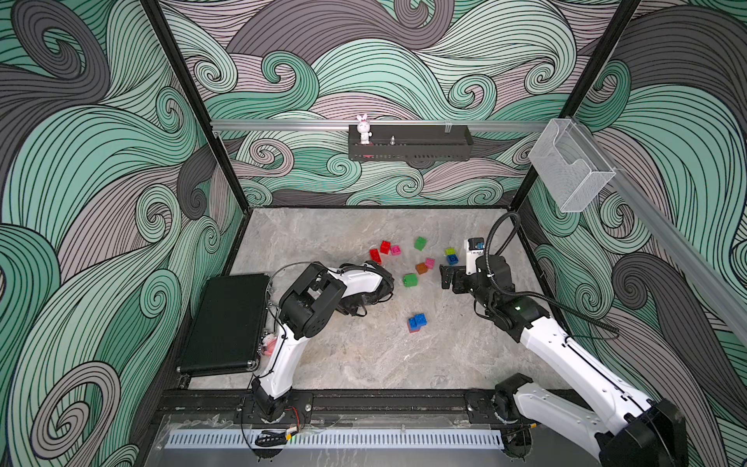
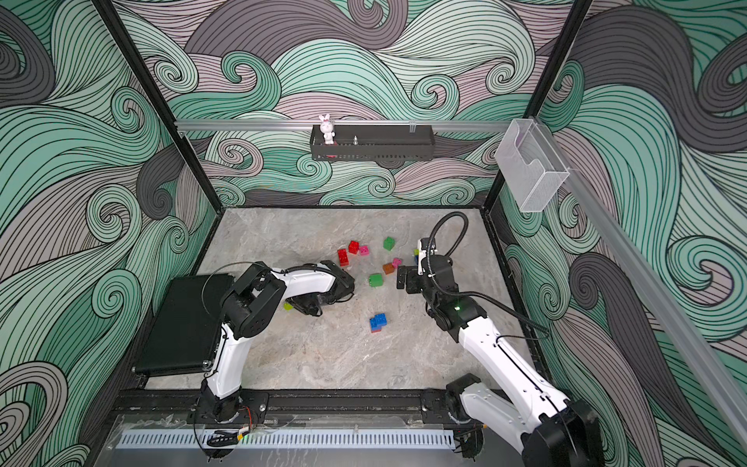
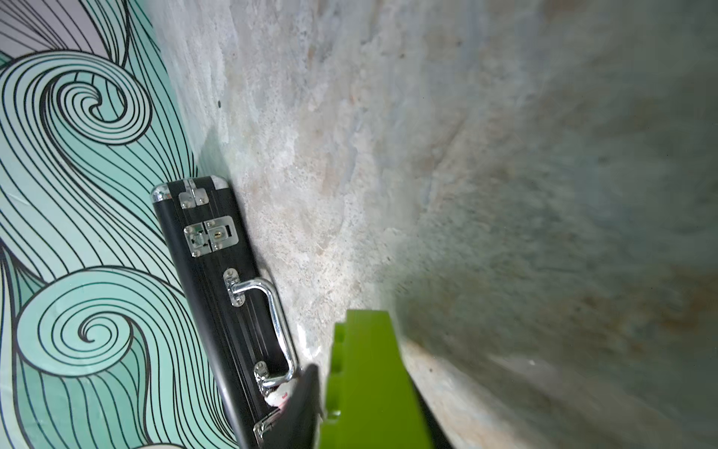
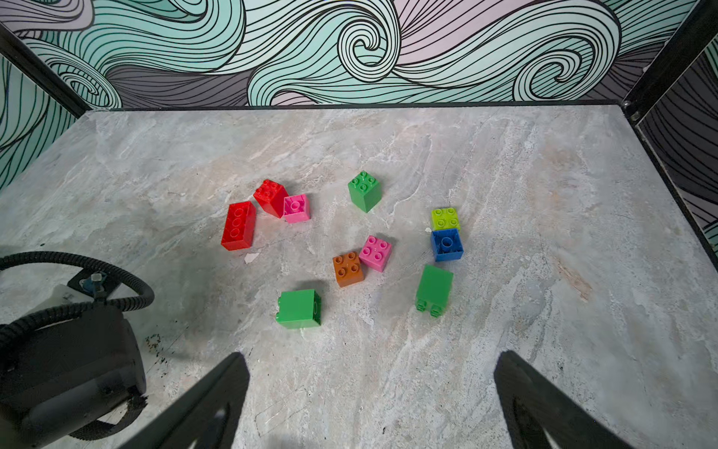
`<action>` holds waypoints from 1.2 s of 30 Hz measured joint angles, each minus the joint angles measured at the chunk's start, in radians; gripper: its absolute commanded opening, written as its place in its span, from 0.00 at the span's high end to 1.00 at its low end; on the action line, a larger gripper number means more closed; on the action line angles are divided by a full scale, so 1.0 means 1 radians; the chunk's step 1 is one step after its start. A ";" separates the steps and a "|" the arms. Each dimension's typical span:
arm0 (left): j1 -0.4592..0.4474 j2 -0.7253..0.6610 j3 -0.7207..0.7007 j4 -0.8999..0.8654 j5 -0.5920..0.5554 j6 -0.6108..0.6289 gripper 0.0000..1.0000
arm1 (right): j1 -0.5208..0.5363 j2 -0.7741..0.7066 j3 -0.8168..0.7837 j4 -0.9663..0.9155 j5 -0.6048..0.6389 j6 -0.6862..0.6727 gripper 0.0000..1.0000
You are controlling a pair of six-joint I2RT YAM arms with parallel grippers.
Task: Assemble the number 4 with lego
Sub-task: Place the lego brick at the center of the board, then pick up the lego brick from the center of the board.
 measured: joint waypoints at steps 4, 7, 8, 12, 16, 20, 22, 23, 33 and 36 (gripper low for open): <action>-0.003 0.002 0.035 -0.018 -0.001 0.000 0.45 | 0.000 0.018 0.000 -0.001 -0.003 0.000 0.00; -0.006 0.002 0.058 -0.023 0.009 0.008 0.43 | 0.000 0.025 0.000 -0.001 -0.003 0.000 0.00; -0.006 0.001 0.064 -0.020 0.021 0.016 0.41 | -0.001 0.026 0.000 -0.001 -0.003 0.000 0.01; -0.002 -0.051 0.051 0.062 0.151 0.098 0.33 | -0.002 0.026 0.000 0.000 -0.003 -0.001 0.00; 0.042 -0.227 -0.007 0.219 0.362 0.198 0.21 | -0.002 0.026 0.000 -0.001 -0.003 -0.001 0.00; 0.204 -0.428 -0.108 0.428 0.578 0.265 0.05 | -0.003 0.029 0.004 -0.010 -0.007 -0.001 0.01; 0.296 -0.467 -0.158 0.510 0.663 0.287 0.03 | -0.003 0.033 0.009 -0.014 -0.010 0.000 0.00; 0.340 -0.467 -0.174 0.541 0.700 0.294 0.01 | -0.003 0.035 0.011 -0.016 -0.011 -0.001 0.00; 0.434 -0.352 -0.304 0.751 0.956 0.277 0.01 | -0.003 0.043 0.031 -0.040 -0.026 -0.001 0.00; 0.439 -0.362 -0.336 0.777 0.987 0.245 0.01 | -0.003 0.043 0.031 -0.054 -0.029 -0.002 0.01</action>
